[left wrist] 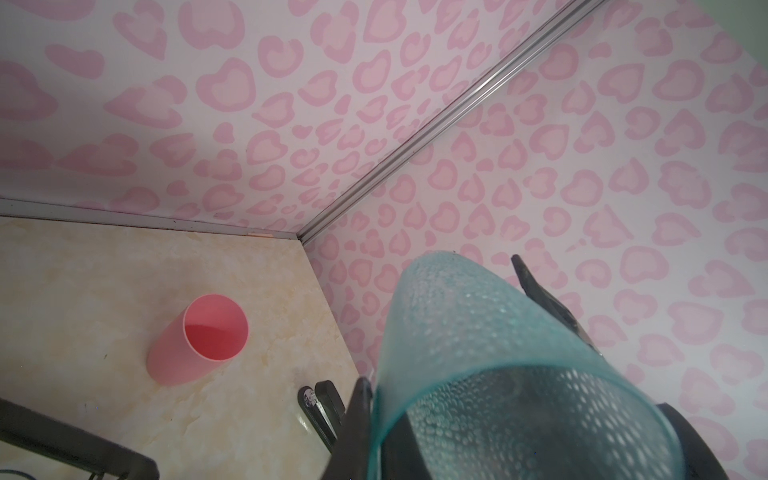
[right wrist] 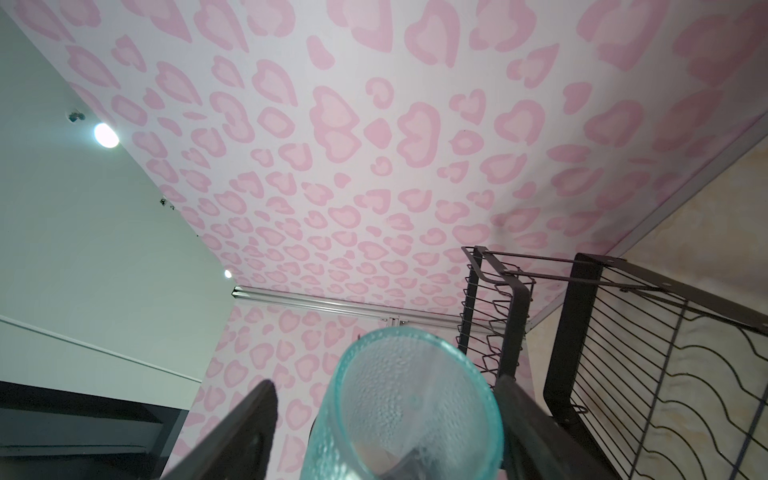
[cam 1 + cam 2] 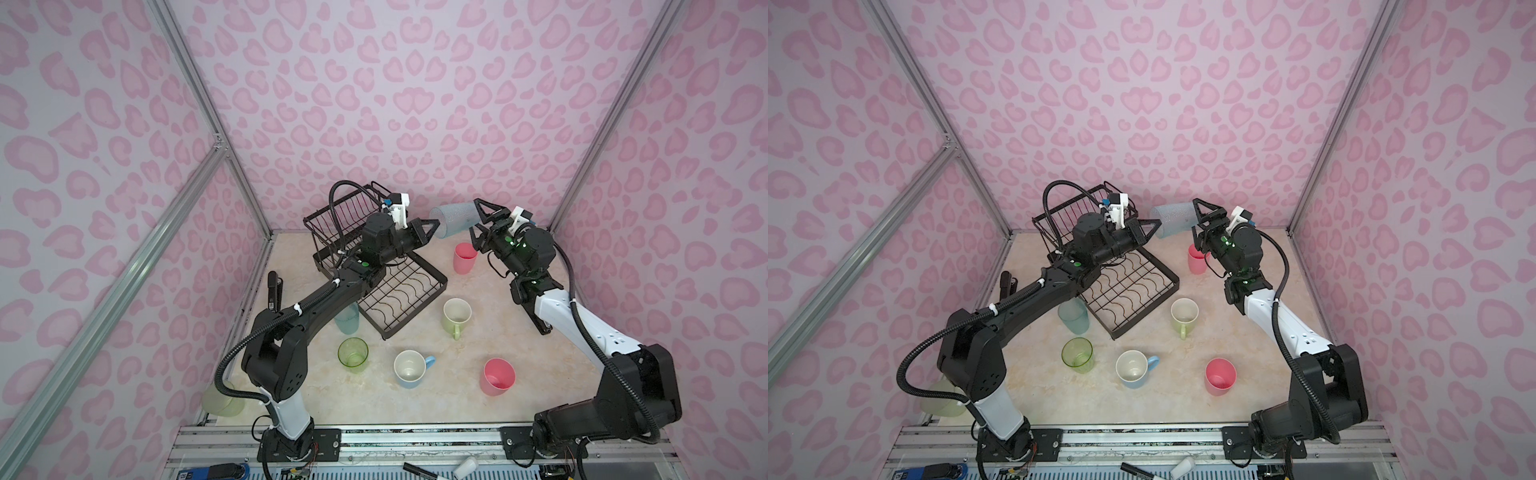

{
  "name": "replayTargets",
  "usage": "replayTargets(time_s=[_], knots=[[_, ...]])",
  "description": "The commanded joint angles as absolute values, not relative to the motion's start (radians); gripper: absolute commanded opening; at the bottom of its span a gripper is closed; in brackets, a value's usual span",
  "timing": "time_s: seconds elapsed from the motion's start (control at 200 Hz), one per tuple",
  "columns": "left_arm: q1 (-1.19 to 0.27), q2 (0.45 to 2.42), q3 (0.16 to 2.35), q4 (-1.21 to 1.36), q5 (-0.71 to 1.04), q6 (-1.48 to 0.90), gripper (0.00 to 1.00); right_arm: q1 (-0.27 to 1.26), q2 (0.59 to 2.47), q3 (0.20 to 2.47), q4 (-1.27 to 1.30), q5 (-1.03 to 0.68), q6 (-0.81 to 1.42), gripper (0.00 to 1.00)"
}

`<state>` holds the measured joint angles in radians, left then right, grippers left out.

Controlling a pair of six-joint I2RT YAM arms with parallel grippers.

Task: Load the cups into the dish rack
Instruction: 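Grasp the teal cup held by the left gripper with the right gripper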

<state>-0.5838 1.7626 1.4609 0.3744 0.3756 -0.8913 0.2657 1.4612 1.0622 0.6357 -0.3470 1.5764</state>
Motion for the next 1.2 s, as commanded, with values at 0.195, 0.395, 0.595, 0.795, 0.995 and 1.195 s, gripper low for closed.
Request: replayTargets(time_s=[0.195,0.395,0.595,0.795,0.995,1.195], knots=[[-0.593,1.779,1.457,0.457,0.389,-0.872,0.03,0.278,1.503,1.084,0.724,-0.359,1.646,0.77],[-0.595,1.791,1.461,0.459,0.391,-0.871,0.03,0.283,1.507,1.081,0.722,-0.359,1.648,0.73],[-0.595,1.807,1.468,0.453,0.402,-0.873,0.08,0.284,1.51,1.079,0.726,-0.358,1.641,0.59],[-0.595,1.797,1.471,0.434,0.397,-0.856,0.25,0.284,1.508,1.079,0.702,-0.341,1.585,0.48],[-0.593,1.775,1.474,0.411,0.393,-0.841,0.47,0.284,1.497,1.08,0.66,-0.313,1.491,0.44],[-0.584,1.744,1.468,0.367,0.377,-0.818,0.56,0.284,1.495,1.061,0.699,-0.295,1.42,0.43]])
